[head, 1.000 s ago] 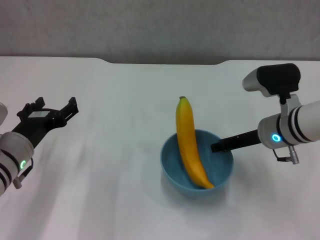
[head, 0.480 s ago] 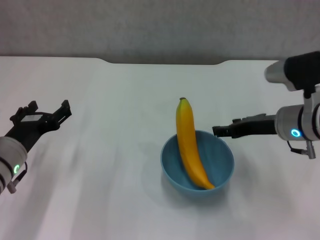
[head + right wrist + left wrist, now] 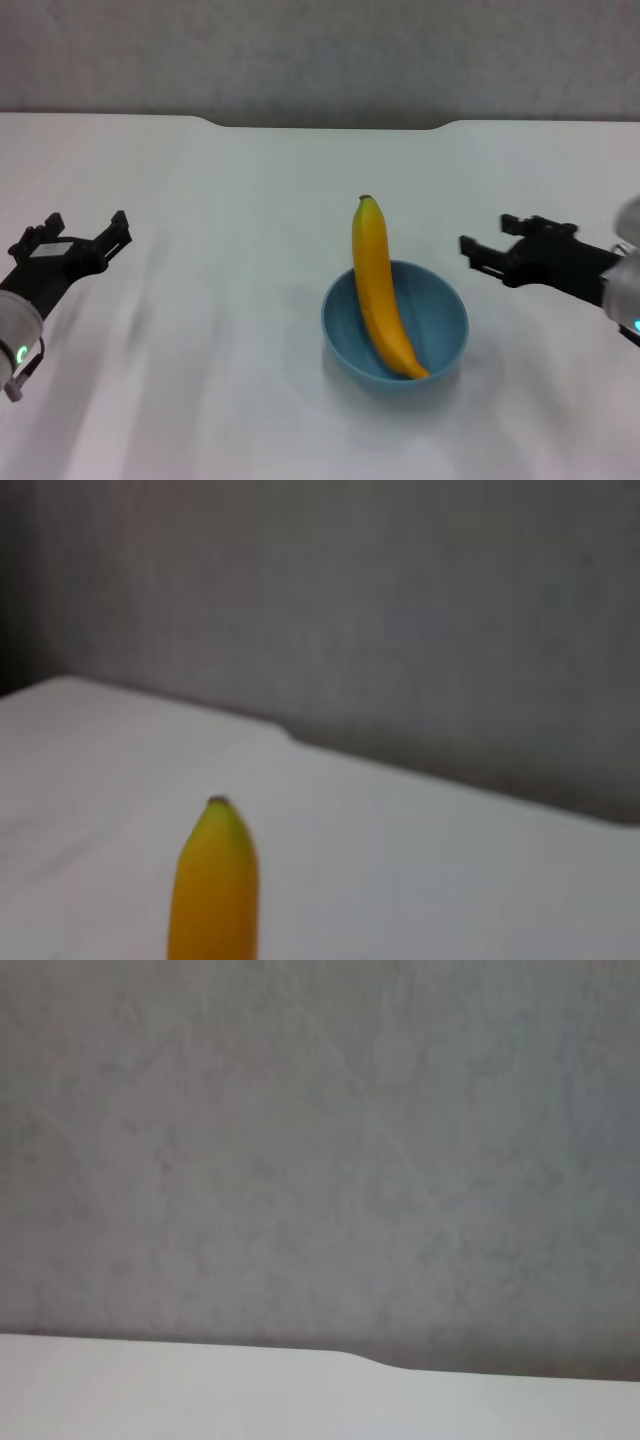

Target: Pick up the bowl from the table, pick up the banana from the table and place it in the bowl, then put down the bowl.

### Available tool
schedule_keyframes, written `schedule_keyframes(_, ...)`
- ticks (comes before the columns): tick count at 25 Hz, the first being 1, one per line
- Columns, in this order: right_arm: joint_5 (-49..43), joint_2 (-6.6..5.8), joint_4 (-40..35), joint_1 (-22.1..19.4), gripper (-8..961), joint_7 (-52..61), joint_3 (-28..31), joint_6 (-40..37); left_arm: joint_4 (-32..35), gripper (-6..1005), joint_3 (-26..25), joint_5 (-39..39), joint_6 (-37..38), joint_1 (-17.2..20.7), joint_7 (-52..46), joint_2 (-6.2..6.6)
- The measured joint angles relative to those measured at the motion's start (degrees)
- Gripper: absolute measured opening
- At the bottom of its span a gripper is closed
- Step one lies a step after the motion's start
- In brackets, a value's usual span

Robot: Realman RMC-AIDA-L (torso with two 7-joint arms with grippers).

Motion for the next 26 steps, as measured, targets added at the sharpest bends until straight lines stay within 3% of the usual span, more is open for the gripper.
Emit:
schedule_keyframes(4, 17.9, -0.11, -7.7, -1.0, 710, -15.8, 1.3, 4.2, 2.8, 908, 0.0, 0.0, -3.1, -0.4, -0.7, -0.01)
schedule_keyframes(12, 46.4, -0.03, -31.2, 0.4, 710, -42.6, 3.9, 28.8, 10.1, 908, -0.1, 0.0, -9.0, -3.1, -5.8, 0.09)
schedule_keyframes(17, 53.1, 0.25, -35.6, 0.6, 710, -46.7, 3.6, 33.0, 11.2, 908, 0.0, 0.0, -9.4, -3.6, -6.5, -0.1)
schedule_keyframes(26, 56.1, 0.36, -39.1, 2.0, 710, -43.1, 2.1, 34.2, 11.2, 908, 0.6, 0.6, -10.3, -3.5, -7.4, -0.18)
